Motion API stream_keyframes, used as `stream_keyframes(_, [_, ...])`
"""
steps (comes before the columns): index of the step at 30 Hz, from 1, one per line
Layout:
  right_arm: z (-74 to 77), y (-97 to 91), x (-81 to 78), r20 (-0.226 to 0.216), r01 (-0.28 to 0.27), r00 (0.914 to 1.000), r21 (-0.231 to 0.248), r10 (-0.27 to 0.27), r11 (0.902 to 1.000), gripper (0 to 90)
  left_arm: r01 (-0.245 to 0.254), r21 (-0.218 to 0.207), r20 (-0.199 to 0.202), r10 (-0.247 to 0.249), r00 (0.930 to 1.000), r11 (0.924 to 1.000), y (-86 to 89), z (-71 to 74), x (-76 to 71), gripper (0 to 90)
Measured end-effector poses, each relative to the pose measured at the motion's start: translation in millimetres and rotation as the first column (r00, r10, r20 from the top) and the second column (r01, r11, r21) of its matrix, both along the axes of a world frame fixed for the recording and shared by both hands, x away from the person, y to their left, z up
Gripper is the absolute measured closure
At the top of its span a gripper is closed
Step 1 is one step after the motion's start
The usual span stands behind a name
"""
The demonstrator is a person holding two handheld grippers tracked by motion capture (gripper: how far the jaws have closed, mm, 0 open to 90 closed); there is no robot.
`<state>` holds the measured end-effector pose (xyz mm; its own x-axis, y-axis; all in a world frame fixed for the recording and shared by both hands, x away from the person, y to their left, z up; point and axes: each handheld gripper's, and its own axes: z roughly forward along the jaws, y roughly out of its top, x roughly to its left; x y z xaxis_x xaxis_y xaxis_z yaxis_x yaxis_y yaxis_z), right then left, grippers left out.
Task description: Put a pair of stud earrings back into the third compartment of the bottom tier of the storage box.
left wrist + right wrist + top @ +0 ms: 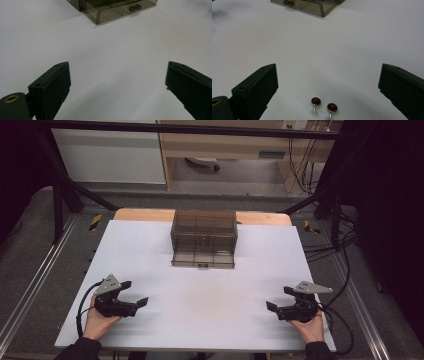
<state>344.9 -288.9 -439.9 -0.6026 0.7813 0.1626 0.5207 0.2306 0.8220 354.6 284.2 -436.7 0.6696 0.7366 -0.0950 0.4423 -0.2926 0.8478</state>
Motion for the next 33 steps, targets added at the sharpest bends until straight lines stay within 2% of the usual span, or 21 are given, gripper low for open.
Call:
stream_keyframes(4, [-0.3, -0.2, -1.1, -0.020, 0.022, 0.9995, -0.053, -0.023, 0.9984, 7.9, -0.003, 0.001, -0.001, 0.003, 1.0000, 1.0000, 0.6, -0.1, 0.0, 6.0])
stream_keyframes(6, [-0.3, -0.3, -1.2, -0.022, 0.024, 0.9995, -0.058, -0.025, 0.9980, 10.8, -0.004, 0.000, -0.001, 0.004, 1.0000, 1.0000, 0.7, -0.3, 0.0, 6.0])
stream_keyframes(18, [-4.5, -3.7, -7.5, -0.056, 0.043, 0.9971, -0.152, -0.052, 0.9874, 39.9, -0.009, -0.001, -0.003, 0.009, 1.0000, 1.0000, 0.9, -0.3, -0.3, 6.1])
stream_keyframes(20, [-5.1, -4.0, -8.2, -0.082, 0.044, 0.9950, -0.157, -0.057, 0.9866, 47.0, -0.010, -0.003, -0.004, 0.010, 0.9999, 0.9999, 1.1, -0.3, -0.2, 6.1])
stream_keyframes(26, [-7.0, -2.3, -8.1, -0.122, 0.036, 0.9908, -0.177, -0.058, 0.9836, 57.4, -0.015, -0.004, -0.004, 0.015, 0.9999, 0.9999, 1.8, 0.1, -0.2, 6.2])
stream_keyframes(33, [-8.9, -1.9, -7.2, -0.132, 0.023, 0.9901, -0.177, -0.047, 0.9839, 65.0, -0.018, -0.002, -0.008, 0.018, 0.9998, 0.9998, 2.3, -0.9, 0.2, 6.2])
